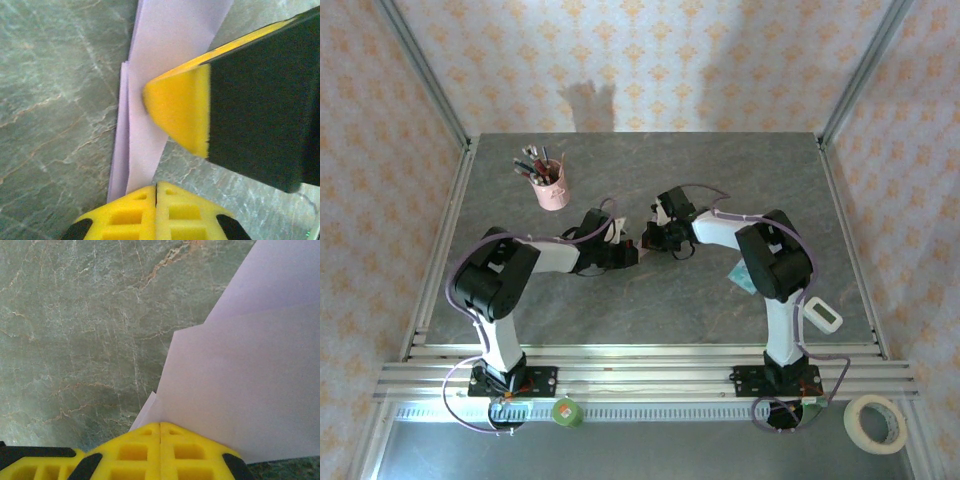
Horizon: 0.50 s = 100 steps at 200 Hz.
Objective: Fold a paper plane with a square sheet of paper (pick it up from the middle)
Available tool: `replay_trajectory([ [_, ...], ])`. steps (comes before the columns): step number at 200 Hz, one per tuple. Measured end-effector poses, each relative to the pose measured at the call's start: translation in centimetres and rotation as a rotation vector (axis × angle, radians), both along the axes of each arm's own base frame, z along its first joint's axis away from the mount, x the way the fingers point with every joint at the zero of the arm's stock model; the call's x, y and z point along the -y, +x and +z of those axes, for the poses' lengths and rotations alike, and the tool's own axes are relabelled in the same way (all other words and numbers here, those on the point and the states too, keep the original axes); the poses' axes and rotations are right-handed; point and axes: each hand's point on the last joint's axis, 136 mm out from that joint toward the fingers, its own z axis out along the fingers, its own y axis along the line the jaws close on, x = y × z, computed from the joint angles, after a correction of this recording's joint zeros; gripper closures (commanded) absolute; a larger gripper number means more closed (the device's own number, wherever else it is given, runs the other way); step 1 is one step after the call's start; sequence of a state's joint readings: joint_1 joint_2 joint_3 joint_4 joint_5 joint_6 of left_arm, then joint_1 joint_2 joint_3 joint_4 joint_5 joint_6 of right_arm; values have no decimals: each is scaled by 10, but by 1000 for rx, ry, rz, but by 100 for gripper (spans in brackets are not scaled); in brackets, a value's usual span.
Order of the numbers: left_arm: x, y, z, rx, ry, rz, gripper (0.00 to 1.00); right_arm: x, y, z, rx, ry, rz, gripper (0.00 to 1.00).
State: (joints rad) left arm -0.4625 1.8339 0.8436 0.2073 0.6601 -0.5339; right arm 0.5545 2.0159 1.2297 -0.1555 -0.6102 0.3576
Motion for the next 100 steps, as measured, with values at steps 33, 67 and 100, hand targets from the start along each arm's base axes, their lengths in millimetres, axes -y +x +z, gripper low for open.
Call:
replay_trajectory([
  [33,-2,1,-3,-2,15,11,100,-1,1,0,7,8,1,100],
  [67,-4,1,-4,-2,20,15,100,0,3,0,16,20,3,100],
  [100,-5,-1,-6,13,15,17,100,5,7,1,22,43,9,100],
])
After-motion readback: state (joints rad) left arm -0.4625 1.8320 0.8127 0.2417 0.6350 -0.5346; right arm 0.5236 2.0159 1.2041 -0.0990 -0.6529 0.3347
